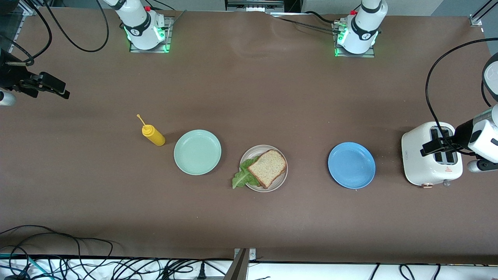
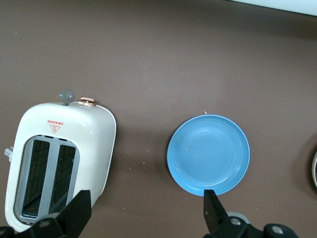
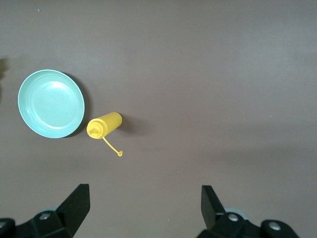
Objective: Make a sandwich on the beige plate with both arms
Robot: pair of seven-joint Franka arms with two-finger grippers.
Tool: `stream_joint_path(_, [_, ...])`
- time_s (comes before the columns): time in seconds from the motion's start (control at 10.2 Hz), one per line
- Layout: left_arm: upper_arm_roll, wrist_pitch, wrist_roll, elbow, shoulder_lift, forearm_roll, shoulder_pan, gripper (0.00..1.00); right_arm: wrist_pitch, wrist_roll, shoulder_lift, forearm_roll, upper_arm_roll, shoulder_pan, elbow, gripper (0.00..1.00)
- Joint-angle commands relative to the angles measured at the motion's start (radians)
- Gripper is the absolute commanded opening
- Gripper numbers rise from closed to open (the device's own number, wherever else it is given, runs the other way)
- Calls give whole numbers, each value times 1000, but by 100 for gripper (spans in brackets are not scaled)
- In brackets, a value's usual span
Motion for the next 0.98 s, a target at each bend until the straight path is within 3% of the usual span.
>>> stream_joint_path(0.0, [-10, -71, -7, 20, -21, 63, -7, 100, -8, 15, 12, 15, -3, 2, 23, 100])
stream_joint_path(0.39, [-10, -109, -8, 20, -58, 111, -13, 100, -8, 16, 12, 15, -3, 2, 23, 100])
stream_joint_path(0.88, [-30, -153, -13, -53, -205, 100, -55, 100, -9, 15, 11, 15, -3, 2, 23, 100])
